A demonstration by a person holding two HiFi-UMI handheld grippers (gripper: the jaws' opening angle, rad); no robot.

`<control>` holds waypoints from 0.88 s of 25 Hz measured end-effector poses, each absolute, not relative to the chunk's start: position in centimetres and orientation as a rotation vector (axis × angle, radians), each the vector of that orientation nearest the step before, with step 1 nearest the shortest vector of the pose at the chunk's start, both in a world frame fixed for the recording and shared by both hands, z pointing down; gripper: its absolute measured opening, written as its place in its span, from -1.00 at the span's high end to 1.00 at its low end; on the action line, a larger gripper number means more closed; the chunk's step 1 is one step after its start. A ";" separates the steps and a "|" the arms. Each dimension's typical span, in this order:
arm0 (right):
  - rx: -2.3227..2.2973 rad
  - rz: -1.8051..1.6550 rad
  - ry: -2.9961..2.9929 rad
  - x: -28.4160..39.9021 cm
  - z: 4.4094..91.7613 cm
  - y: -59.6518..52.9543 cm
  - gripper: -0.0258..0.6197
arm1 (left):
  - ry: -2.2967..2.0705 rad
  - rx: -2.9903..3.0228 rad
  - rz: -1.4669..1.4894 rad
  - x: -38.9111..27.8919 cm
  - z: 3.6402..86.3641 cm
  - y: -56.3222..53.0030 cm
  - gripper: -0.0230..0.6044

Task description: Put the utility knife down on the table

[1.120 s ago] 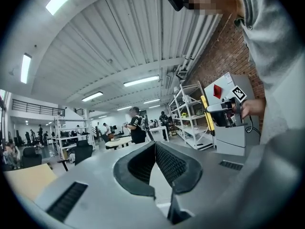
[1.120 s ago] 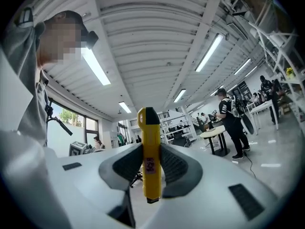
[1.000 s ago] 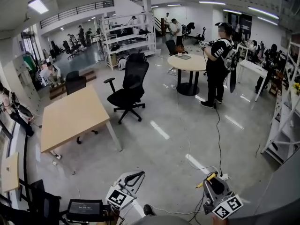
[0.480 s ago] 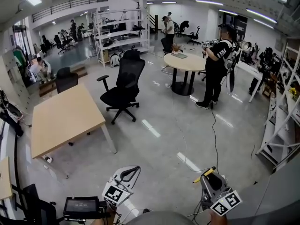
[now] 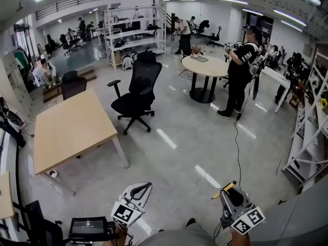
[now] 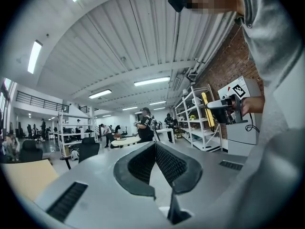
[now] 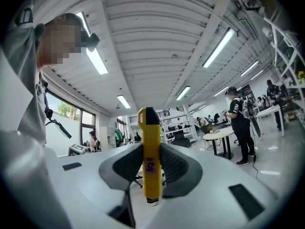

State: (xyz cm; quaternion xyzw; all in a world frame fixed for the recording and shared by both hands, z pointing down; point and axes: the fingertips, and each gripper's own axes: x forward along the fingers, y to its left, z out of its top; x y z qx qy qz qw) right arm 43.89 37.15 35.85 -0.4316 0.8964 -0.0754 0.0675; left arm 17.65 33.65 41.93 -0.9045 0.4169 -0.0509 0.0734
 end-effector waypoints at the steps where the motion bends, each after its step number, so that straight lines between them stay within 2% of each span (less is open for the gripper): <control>1: -1.295 -0.232 2.702 43.9 36.0 36.4 0.56 | 1.263 -2.711 -0.163 17.5 42.0 33.2 0.91; 8: -1.222 -0.249 2.714 43.8 35.9 30.9 0.56 | 1.351 -2.679 -0.192 16.6 41.8 29.4 0.91; 22: -1.039 -0.272 2.765 49.9 35.5 18.0 0.56 | 1.454 -2.605 -0.211 24.0 39.7 18.5 0.91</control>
